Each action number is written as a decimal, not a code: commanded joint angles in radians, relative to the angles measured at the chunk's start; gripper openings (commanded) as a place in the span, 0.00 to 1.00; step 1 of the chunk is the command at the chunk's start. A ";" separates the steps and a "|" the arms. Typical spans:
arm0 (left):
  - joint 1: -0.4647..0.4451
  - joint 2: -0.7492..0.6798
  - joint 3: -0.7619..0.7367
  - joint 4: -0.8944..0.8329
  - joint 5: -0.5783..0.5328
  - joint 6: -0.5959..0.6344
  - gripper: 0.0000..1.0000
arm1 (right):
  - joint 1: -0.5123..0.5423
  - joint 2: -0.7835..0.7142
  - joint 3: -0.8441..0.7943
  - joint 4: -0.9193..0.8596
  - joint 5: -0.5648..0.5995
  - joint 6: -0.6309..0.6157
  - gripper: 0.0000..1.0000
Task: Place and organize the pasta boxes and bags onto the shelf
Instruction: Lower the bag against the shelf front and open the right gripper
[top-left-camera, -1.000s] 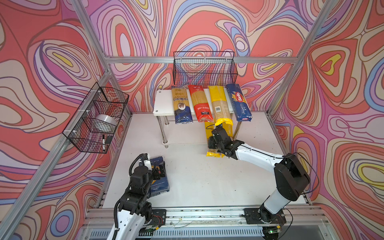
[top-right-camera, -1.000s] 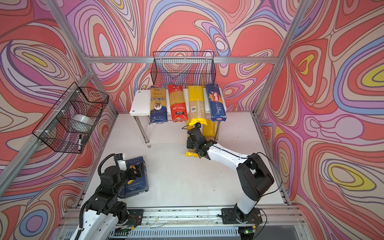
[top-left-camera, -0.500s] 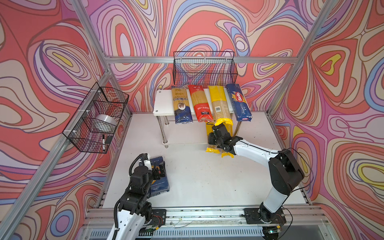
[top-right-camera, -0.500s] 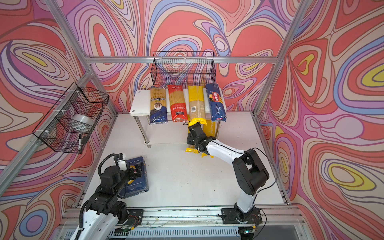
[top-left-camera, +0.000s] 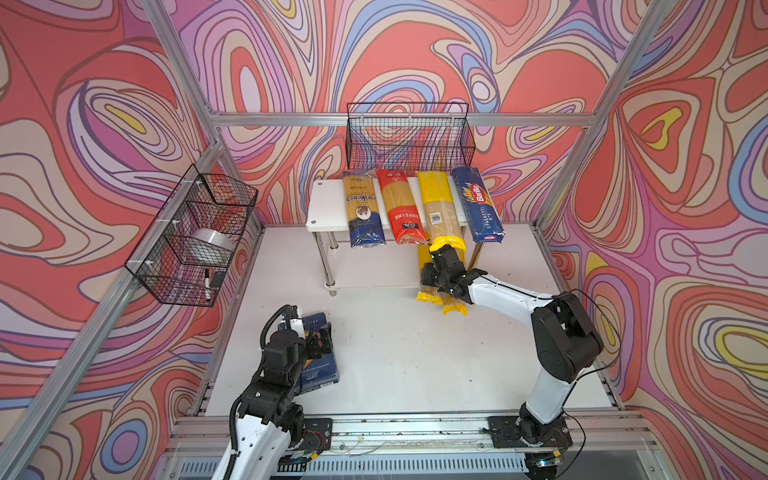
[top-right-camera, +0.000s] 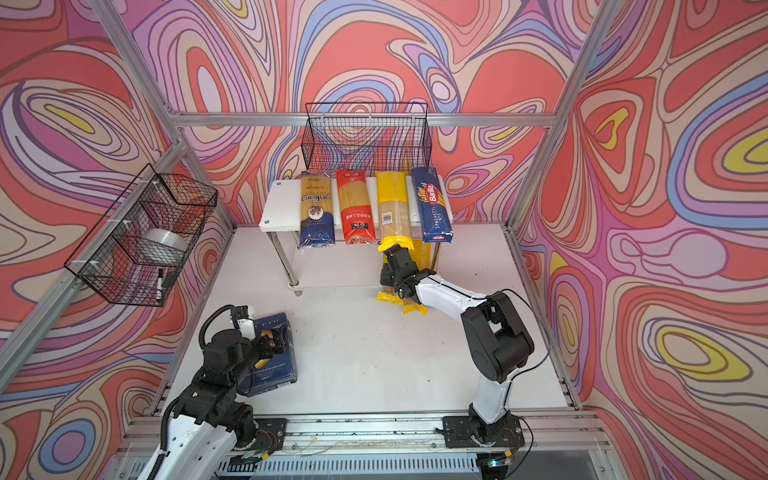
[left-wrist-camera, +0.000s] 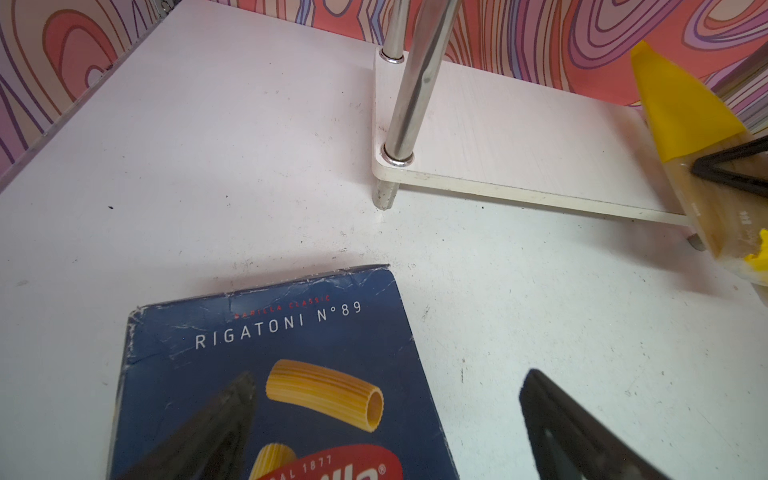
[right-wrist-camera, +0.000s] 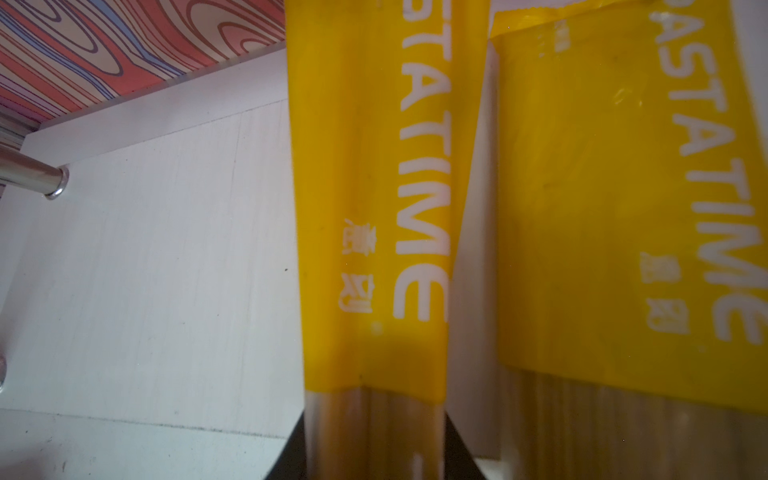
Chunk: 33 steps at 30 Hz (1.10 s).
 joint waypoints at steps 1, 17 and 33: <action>0.004 -0.002 0.012 0.020 0.002 0.008 1.00 | -0.008 -0.008 0.048 0.117 -0.010 0.018 0.28; 0.005 -0.019 0.008 0.015 0.005 0.010 1.00 | -0.007 -0.124 -0.045 0.109 -0.016 0.020 0.54; 0.003 -0.017 0.007 0.015 0.002 0.008 1.00 | 0.120 -0.378 -0.289 -0.007 -0.145 0.012 0.53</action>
